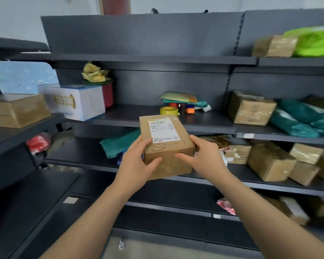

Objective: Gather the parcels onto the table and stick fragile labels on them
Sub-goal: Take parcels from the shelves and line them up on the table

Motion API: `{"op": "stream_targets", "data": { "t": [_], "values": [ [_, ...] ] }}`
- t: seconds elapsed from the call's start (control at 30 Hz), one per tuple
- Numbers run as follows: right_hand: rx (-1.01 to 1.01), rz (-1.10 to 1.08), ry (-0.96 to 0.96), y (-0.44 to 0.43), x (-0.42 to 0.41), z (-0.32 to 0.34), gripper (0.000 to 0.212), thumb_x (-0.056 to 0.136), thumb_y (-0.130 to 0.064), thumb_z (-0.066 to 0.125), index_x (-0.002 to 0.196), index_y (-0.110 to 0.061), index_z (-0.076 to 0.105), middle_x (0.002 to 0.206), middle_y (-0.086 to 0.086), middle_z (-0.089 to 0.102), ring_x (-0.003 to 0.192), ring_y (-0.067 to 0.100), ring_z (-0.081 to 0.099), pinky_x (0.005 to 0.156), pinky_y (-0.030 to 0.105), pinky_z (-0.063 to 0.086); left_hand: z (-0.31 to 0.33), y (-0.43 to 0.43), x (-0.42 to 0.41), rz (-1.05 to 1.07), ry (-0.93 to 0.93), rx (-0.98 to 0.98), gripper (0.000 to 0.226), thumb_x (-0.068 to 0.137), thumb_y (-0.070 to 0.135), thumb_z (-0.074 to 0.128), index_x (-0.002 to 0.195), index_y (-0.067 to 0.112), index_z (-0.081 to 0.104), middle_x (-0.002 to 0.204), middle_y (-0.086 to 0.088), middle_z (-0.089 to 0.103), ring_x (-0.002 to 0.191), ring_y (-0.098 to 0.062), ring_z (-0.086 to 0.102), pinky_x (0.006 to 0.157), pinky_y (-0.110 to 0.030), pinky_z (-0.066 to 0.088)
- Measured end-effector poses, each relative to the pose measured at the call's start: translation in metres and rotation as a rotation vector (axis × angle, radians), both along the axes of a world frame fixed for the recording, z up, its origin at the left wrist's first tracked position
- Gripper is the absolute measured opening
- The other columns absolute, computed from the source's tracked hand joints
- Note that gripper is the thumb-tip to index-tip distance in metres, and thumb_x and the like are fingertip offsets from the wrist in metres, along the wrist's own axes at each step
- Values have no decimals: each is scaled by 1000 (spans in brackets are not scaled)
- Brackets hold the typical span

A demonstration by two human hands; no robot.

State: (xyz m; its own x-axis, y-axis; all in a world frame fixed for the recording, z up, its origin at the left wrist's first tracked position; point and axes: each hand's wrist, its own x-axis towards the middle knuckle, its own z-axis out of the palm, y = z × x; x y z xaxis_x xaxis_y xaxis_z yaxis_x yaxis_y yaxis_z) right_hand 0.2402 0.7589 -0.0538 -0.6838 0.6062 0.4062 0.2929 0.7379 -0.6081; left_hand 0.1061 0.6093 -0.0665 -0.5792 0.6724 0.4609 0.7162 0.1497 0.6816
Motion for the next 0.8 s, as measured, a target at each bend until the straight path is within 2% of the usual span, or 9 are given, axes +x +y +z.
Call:
{"op": "stream_targets", "data": {
  "t": [0.07, 0.13, 0.27, 0.4, 0.5, 0.57, 0.63, 0.73, 0.8],
  "values": [
    [1, -74, -9, 21, 40, -2, 56, 75, -39, 77, 126, -26, 57, 111, -13, 64, 98, 6, 57, 82, 20, 48, -3, 31, 31, -62, -39, -7, 61, 78, 24, 76, 133, 28, 49, 144, 14, 39, 127, -2, 38, 107, -33, 40],
    [-2, -142, -26, 40, 81, -4, 57, 75, -38, 78, 126, -23, 58, 111, -11, 65, 96, 5, 56, 82, 21, 46, -5, 62, 65, -121, -44, -6, 60, 78, 23, 76, 132, 28, 50, 137, 18, 41, 121, -1, 41, 104, -33, 43],
    [-13, -264, -25, 80, 162, -10, 55, 74, -36, 79, 123, -22, 59, 108, -11, 66, 91, 3, 57, 82, 21, 49, -14, 124, 131, -229, -19, -14, 60, 78, 24, 75, 132, 27, 50, 134, 17, 43, 113, 3, 38, 101, -20, 36],
    [-18, -397, -68, 114, 235, -19, 72, 76, -39, 77, 138, -16, 47, 121, -4, 62, 101, 7, 55, 89, 19, 45, -26, 180, 189, -330, -26, -39, 60, 76, 28, 76, 131, 29, 51, 144, 7, 41, 130, -5, 35, 107, -20, 28],
    [-19, -477, -77, 135, 285, -27, 74, 76, -41, 77, 139, -15, 47, 123, -3, 63, 112, 12, 58, 96, 26, 47, -34, 217, 232, -427, -34, -41, 59, 76, 26, 76, 131, 26, 53, 135, 14, 43, 120, 2, 38, 93, 2, 22],
    [-22, -541, -85, 146, 316, -31, 73, 75, -41, 77, 137, -13, 50, 119, -2, 65, 108, 13, 60, 93, 26, 49, -40, 241, 258, -488, -46, -56, 59, 75, 28, 76, 130, 27, 54, 134, 15, 45, 120, -2, 42, 96, -3, 29],
    [-24, -607, -91, 155, 344, -33, 71, 76, -39, 77, 136, -12, 50, 117, -1, 66, 103, 12, 61, 89, 25, 50, -45, 264, 283, -530, -41, -73, 60, 74, 34, 76, 130, 31, 53, 139, 13, 45, 123, -8, 44, 105, -24, 37],
    [-32, -699, -93, 168, 381, -36, 63, 78, -37, 75, 133, -14, 53, 104, -7, 66, 92, 8, 60, 80, 21, 49, -47, 300, 319, -633, -14, -70, 59, 75, 33, 76, 130, 29, 53, 130, 19, 46, 113, 2, 42, 97, -16, 34],
    [-37, -768, -89, 178, 404, -38, 58, 79, -36, 75, 130, -15, 56, 93, -11, 60, 83, 5, 56, 74, 20, 48, -47, 326, 342, -711, -7, -79, 58, 75, 32, 76, 129, 27, 54, 125, 19, 47, 113, 1, 44, 94, -14, 34]
  ]
}}
